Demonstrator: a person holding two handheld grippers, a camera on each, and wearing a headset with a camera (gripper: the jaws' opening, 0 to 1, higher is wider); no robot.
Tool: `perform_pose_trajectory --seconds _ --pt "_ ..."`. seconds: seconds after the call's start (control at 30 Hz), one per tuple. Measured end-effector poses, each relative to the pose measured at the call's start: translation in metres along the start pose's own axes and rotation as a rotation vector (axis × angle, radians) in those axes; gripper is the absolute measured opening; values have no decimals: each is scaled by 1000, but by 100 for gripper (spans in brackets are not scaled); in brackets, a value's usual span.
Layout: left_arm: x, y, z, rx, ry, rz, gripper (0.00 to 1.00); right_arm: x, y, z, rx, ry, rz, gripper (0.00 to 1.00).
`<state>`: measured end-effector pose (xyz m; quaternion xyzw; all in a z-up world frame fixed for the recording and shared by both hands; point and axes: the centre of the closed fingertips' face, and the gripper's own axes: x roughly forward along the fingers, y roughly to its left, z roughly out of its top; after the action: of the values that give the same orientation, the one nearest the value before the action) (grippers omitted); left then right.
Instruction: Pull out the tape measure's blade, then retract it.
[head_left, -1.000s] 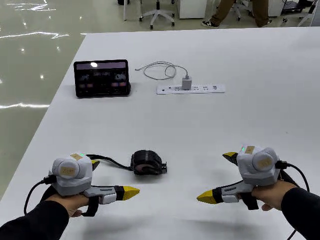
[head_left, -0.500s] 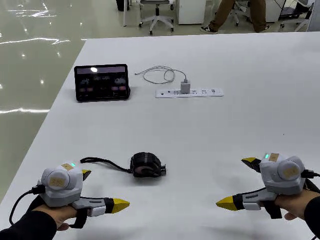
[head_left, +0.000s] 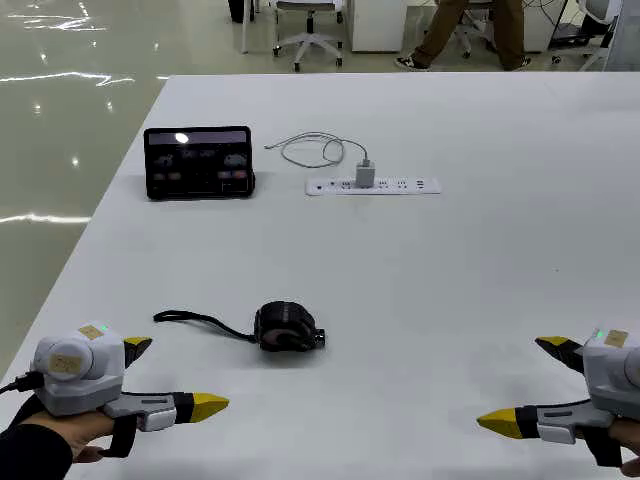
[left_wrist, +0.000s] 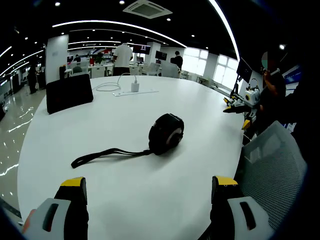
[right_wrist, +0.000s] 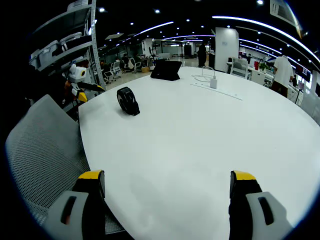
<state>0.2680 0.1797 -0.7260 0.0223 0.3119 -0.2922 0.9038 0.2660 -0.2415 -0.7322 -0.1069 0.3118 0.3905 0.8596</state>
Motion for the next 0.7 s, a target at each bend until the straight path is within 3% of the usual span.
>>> perform_pose_trajectory --seconds 0.2,0.3,0.53,0.7 --pt "-13 -3 3 -18 -1 -8 100 -16 -1 -6 -2 15 -3 100" --pt "-15 -6 0 -13 22 -15 100 -21 -3 -3 -9 19 -3 100" --pt "-17 -8 -6 -30 24 -13 100 -23 -4 0 -32 25 3 100" --pt "-17 -9 0 -22 5 3 100 -24 -3 -2 -29 20 5 100"
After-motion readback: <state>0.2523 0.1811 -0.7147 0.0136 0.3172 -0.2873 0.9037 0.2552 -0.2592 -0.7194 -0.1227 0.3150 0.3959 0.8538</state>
